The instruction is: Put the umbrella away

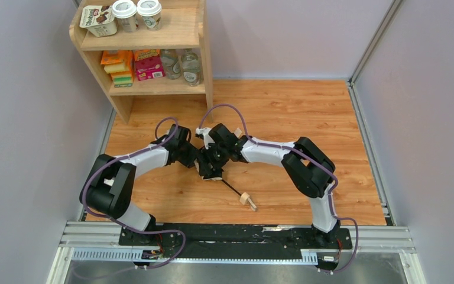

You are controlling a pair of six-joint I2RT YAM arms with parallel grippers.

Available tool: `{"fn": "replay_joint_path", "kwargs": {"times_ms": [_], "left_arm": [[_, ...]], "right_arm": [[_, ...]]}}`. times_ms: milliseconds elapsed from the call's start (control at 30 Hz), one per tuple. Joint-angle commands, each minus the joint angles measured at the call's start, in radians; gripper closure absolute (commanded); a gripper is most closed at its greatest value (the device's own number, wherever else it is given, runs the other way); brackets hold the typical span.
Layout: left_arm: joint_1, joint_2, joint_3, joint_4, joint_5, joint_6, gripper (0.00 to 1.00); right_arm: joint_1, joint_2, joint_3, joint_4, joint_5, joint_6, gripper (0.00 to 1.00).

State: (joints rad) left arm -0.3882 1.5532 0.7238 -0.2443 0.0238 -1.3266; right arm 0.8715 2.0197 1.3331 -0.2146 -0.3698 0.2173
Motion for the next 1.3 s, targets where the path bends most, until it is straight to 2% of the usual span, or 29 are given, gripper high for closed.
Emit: {"fn": "replay_joint_path", "kwargs": {"times_ms": [0,133,333,433,500,600,667,767,833,933,1067,1100,1133,1167,1200,1233,1267], "left_arm": [[-0.049,0.102,-0.087,-0.345,-0.044,-0.005,1.0],[-0.06,0.094,-0.069,-0.371,-0.01,-0.028,1.0],[-0.074,0.102,-0.069,-0.374,0.027,-0.056,1.0],[-0.08,0.105,-0.075,-0.374,0.039,-0.065,1.0],[-0.084,0.107,-0.081,-0.374,0.047,-0.077,1.0],[-0.084,0.1,-0.08,-0.365,0.054,-0.083,1.0],[-0.086,0.096,-0.077,-0.366,0.057,-0.085,1.0],[-0.093,0.087,-0.072,-0.366,0.059,-0.088,1.0],[-0.101,0.071,-0.07,-0.366,0.054,-0.091,1.0],[-0.103,0.041,-0.089,-0.314,0.041,-0.083,1.0],[-0.103,-0.019,-0.104,-0.213,0.025,-0.039,0.98],[-0.103,-0.03,-0.103,-0.19,0.004,-0.016,0.91],[-0.101,-0.056,-0.104,-0.173,-0.008,0.003,0.71],[-0.103,-0.071,-0.106,-0.141,-0.021,0.033,0.61],[-0.103,-0.102,-0.104,-0.129,-0.05,0.055,0.42],[-0.101,-0.123,-0.101,-0.1,-0.08,0.09,0.3],[-0.103,-0.163,-0.113,-0.076,-0.09,0.104,0.23]], "right_arm": [[0.101,-0.064,0.015,-0.016,0.229,-0.114,0.2],[0.211,-0.082,0.014,0.03,0.483,-0.197,0.11],[0.305,-0.036,0.009,0.09,0.888,-0.309,0.1],[0.327,-0.021,-0.027,0.17,0.962,-0.349,0.14],[0.33,-0.016,-0.043,0.196,0.919,-0.363,0.18],[0.331,-0.05,-0.122,0.283,0.742,-0.368,0.24],[0.331,-0.04,-0.15,0.307,0.73,-0.354,0.33],[0.311,0.023,-0.104,0.233,0.732,-0.329,0.51],[0.296,0.033,-0.13,0.219,0.706,-0.291,0.77],[0.259,0.016,-0.214,0.184,0.6,-0.189,0.99],[0.199,-0.006,-0.328,0.205,0.435,-0.067,1.0],[0.186,-0.007,-0.354,0.24,0.386,-0.044,1.0],[0.169,-0.01,-0.373,0.253,0.338,-0.024,1.0],[0.149,-0.007,-0.393,0.267,0.286,-0.007,1.0],[0.129,-0.004,-0.409,0.29,0.231,0.017,1.0],[0.106,0.0,-0.426,0.311,0.176,0.042,1.0],[0.087,0.007,-0.442,0.329,0.134,0.057,1.0]]}}
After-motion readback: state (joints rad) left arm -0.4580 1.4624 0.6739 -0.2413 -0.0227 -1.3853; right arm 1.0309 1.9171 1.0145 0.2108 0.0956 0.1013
